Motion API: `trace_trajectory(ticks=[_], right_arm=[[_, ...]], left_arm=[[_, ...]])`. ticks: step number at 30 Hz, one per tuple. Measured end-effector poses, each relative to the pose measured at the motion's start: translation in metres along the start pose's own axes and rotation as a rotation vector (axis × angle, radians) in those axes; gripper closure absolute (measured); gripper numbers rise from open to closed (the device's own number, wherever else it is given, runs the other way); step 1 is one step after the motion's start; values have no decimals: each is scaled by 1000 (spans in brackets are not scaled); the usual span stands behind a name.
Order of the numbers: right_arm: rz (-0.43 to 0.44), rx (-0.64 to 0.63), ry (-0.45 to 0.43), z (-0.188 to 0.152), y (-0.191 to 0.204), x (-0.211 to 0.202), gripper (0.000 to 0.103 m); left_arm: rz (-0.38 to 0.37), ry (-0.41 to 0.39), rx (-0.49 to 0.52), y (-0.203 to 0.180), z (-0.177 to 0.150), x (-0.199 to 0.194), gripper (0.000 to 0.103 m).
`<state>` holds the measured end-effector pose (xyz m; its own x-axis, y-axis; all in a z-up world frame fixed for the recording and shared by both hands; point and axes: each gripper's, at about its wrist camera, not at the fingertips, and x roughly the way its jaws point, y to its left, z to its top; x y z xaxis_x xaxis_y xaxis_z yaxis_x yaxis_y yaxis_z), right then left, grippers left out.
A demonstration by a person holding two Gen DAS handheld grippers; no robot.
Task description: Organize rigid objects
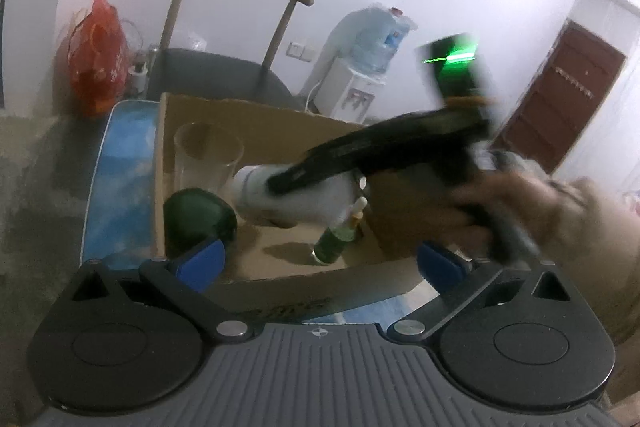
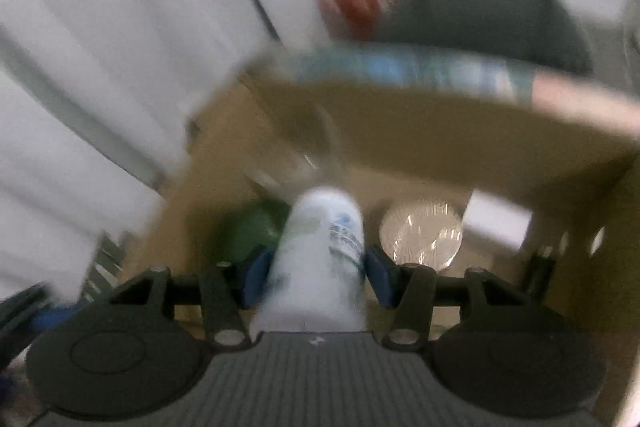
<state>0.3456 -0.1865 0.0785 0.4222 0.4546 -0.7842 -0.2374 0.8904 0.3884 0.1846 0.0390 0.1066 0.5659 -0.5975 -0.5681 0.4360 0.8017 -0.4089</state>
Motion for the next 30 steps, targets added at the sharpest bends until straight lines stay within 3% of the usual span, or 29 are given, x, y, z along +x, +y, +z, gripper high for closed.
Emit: trace_trajectory(ticks=[5, 6, 8, 11, 17, 21, 24, 30], right_arm=[[105, -91, -166, -30, 21, -57, 51], [119, -93, -189, -34, 22, -63, 65], [158, -63, -193, -34, 20, -71, 72], [99, -72, -202, -33, 17, -78, 72], [69, -48, -149, -29, 1, -76, 67], [4, -55, -77, -16, 5, -51, 42], [0, 49, 89, -1, 2, -12, 42], [-144, 150, 367, 17, -5, 85, 46]], left_arm=[[-30, 15, 74, -23, 9, 15, 0], [-44, 16, 85, -26, 11, 18, 0], [-64, 39, 83, -30, 12, 24, 0], [-64, 56, 85, -33, 8, 27, 0], [-41, 77, 99, -34, -4, 23, 0], [-36, 72, 72, -27, -10, 19, 0], [-32, 52, 53, -22, -10, 14, 0], [-59, 31, 44, -15, -9, 8, 0]])
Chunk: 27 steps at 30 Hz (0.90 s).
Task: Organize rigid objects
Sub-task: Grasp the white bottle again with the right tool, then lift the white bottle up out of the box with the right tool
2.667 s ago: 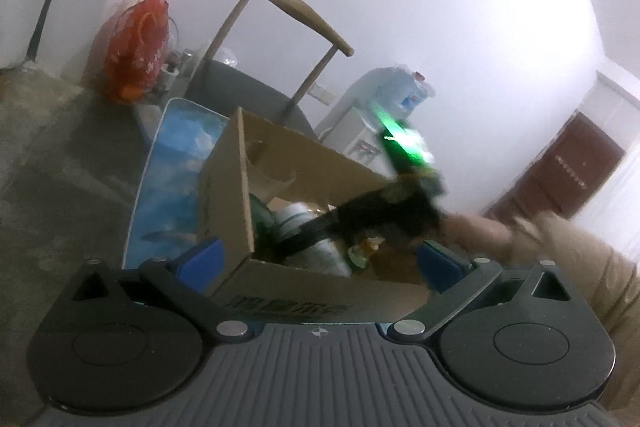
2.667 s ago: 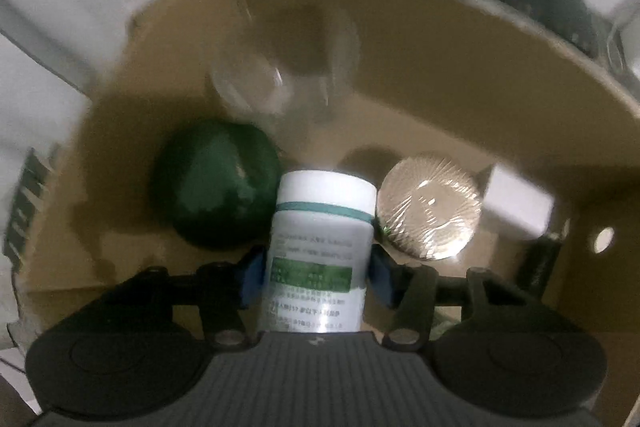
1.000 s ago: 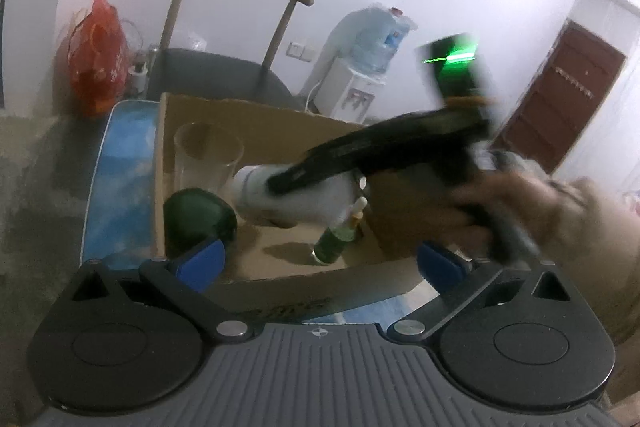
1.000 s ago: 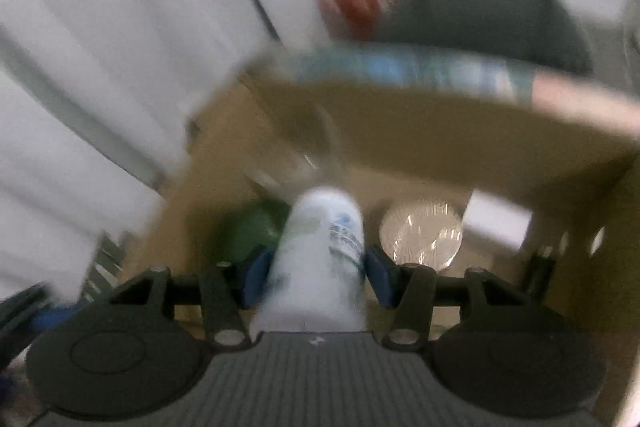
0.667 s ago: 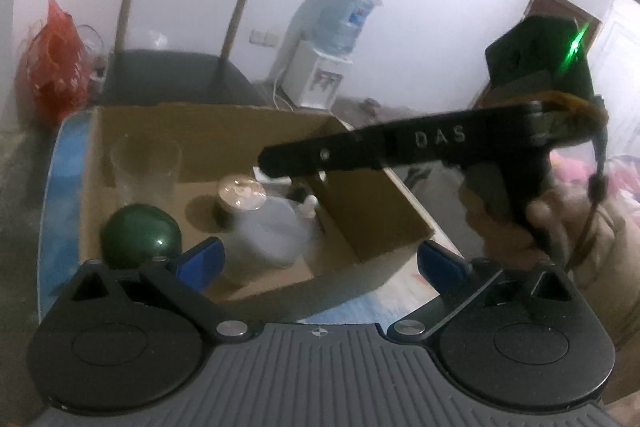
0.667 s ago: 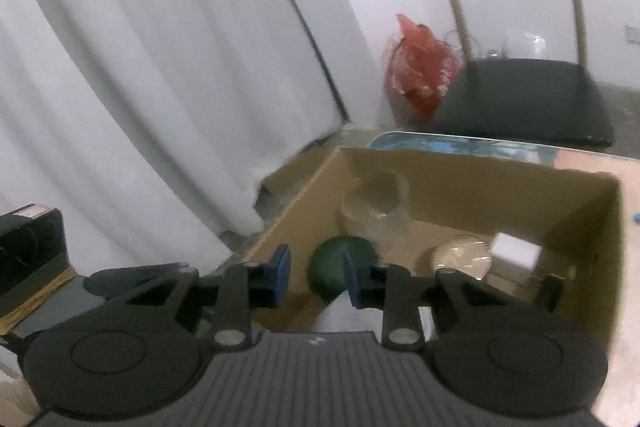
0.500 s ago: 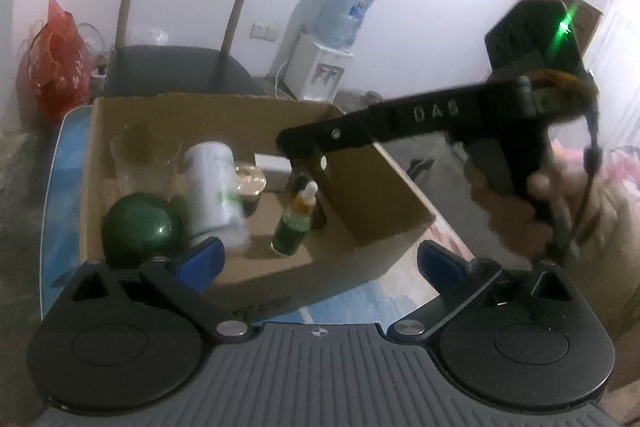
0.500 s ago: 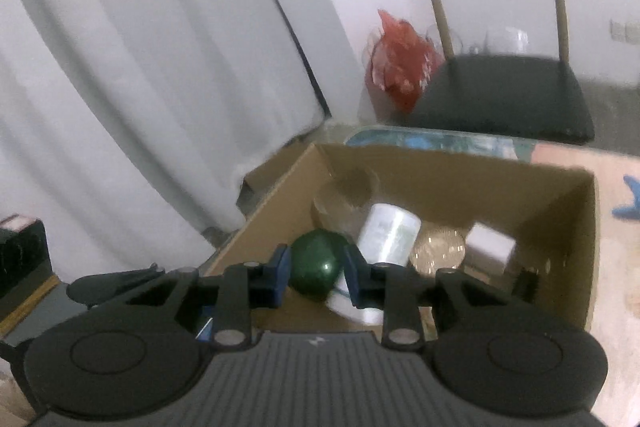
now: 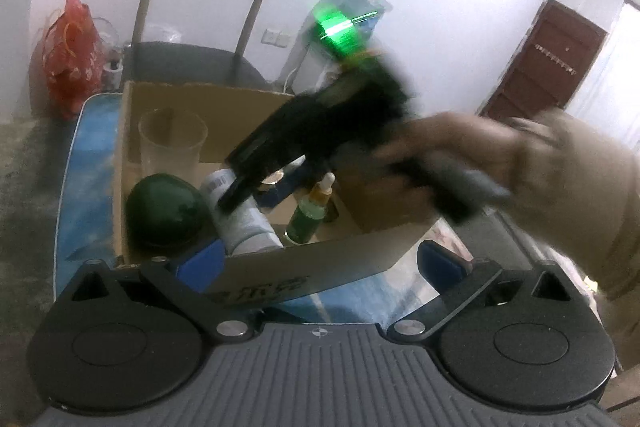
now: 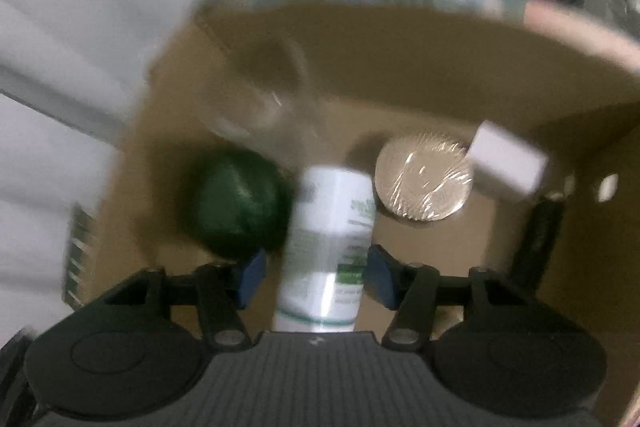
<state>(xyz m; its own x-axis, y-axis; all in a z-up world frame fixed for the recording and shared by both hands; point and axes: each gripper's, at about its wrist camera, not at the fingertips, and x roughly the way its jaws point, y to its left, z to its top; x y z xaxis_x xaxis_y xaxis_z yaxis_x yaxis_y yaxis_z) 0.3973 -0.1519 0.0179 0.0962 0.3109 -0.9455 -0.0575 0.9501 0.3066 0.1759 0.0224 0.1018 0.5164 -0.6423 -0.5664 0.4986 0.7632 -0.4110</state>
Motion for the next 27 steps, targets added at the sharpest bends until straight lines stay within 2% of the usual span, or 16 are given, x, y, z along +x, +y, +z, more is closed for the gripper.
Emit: trace_trajectory(ticks=[2, 4, 8, 9, 13, 14, 17, 21, 27], right_arm=[[-2, 5, 40, 2, 2, 25, 46], [-15, -51, -23, -7, 10, 12, 47], [154, -64, -221, -41, 6, -64, 47], [224, -59, -272, -55, 4, -85, 47], [442, -2, -374, -108, -10, -121, 47], [473, 17, -391, -118, -13, -124, 47], [580, 89, -415, -140, -28, -122, 47], [752, 177, -395, -156, -47, -107, 47], [943, 330, -348, -165, -74, -83, 47]], left_arm=[[-7, -7, 0, 2, -1, -1, 0], [-4, -13, -3, 5, -4, -3, 0], [22, -19, -11, 10, -6, -4, 0], [27, -21, -8, 9, -6, -4, 0], [-15, -29, 4, -4, -6, -4, 0], [-20, -35, 6, -8, -6, -5, 0], [-7, -58, 20, -20, -9, -8, 0], [47, -106, 38, -32, -15, -13, 0], [115, -260, 66, -38, -23, -30, 1]])
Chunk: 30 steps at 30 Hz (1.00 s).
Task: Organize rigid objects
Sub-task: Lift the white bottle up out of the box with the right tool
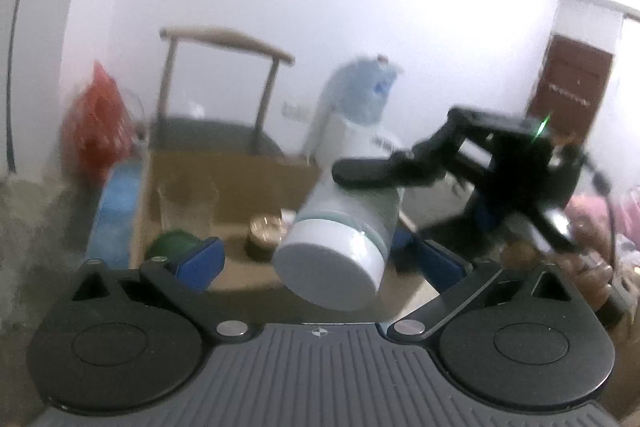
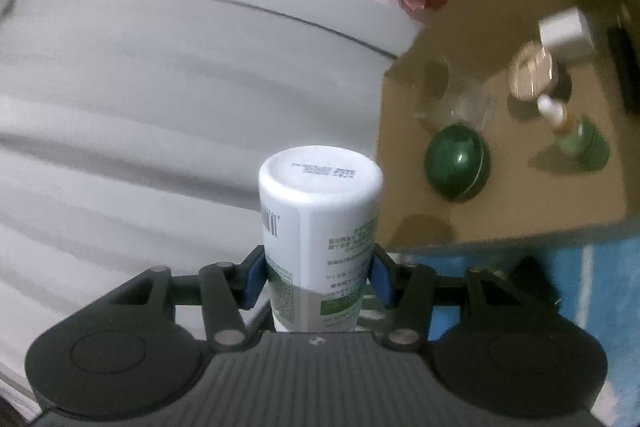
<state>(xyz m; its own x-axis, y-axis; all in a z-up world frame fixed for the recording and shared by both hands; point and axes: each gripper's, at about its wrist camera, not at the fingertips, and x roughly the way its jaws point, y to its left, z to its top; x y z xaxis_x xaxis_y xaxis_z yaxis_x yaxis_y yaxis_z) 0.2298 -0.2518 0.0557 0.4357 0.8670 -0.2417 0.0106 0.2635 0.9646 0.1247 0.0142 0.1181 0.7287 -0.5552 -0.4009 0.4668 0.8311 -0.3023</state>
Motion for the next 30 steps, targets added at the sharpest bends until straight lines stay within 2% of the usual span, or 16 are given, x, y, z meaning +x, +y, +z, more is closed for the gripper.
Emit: trace_trajectory(ticks=[3, 5, 6, 10, 13, 16, 18, 20, 21, 23, 26, 30], right_arm=[[53, 63, 7, -2, -11, 2, 47], [100, 109, 19, 0, -21, 7, 47], [119, 126, 19, 1, -25, 10, 47], [184, 167, 12, 5, -36, 15, 47], [201, 182, 15, 4, -37, 20, 47], [201, 196, 10, 4, -39, 20, 47], [202, 188, 7, 6, -39, 18, 47], [176, 152, 1, 8, -33, 12, 43], [131, 123, -12, 9, -30, 9, 33], [23, 50, -44, 11, -22, 4, 22], [-37, 0, -76, 12, -20, -2, 22], [-48, -26, -131, 14, -23, -13, 23]], left_arm=[[11, -43, 27, -2, 1, -3, 9], [4, -52, 32, -2, 2, -3, 25], [3, -52, 25, -1, 3, -2, 28], [4, -51, -1, 4, 4, 0, 30], [0, -65, -15, 7, 5, 1, 32], [-23, -68, -12, 6, 2, -1, 44], [-10, -64, -1, 5, 4, 0, 44], [5, -38, 19, 5, 9, 3, 45], [30, -28, 32, 4, 12, 3, 45], [84, -4, 75, 4, 21, 6, 46], [108, 62, 103, 8, 37, 19, 51], [104, 141, 116, 15, 48, 49, 51]])
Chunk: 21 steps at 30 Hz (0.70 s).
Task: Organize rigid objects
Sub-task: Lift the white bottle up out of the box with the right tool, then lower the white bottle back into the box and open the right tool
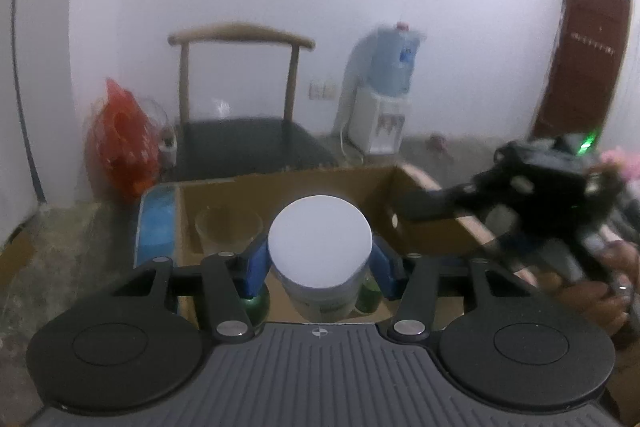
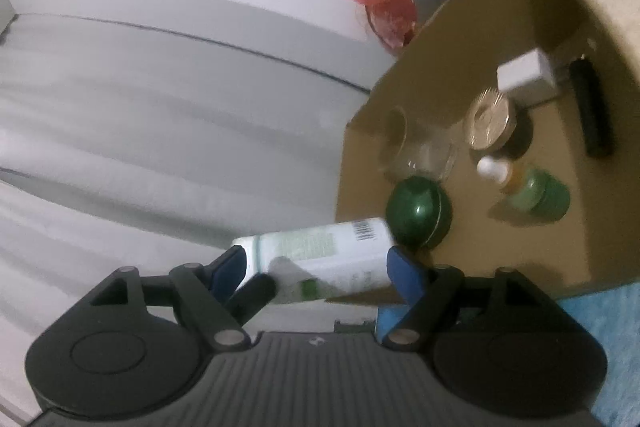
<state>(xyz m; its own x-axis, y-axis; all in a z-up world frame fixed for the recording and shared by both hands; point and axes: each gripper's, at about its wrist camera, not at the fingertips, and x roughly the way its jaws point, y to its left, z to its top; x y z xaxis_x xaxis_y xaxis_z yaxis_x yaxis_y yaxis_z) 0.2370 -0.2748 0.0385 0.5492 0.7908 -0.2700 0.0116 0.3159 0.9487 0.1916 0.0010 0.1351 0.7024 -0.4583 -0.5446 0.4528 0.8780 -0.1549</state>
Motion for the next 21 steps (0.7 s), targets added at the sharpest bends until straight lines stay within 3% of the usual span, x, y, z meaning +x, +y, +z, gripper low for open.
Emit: trace_trajectory(ticks=[3, 11, 17, 21], right_arm=[[-13, -14, -23, 1, -1, -5, 23], [2, -38, -77, 10, 0, -27, 23], [8, -42, -90, 9, -3, -30, 23], [-3, -44, -90, 8, -6, -32, 23]], left_arm=[[-21, 52, -10, 3, 0, 21, 51], [-21, 89, -4, 0, -1, 61, 51], [50, 124, 18, 1, -8, 88, 51], [47, 191, -20, 9, -16, 99, 50]])
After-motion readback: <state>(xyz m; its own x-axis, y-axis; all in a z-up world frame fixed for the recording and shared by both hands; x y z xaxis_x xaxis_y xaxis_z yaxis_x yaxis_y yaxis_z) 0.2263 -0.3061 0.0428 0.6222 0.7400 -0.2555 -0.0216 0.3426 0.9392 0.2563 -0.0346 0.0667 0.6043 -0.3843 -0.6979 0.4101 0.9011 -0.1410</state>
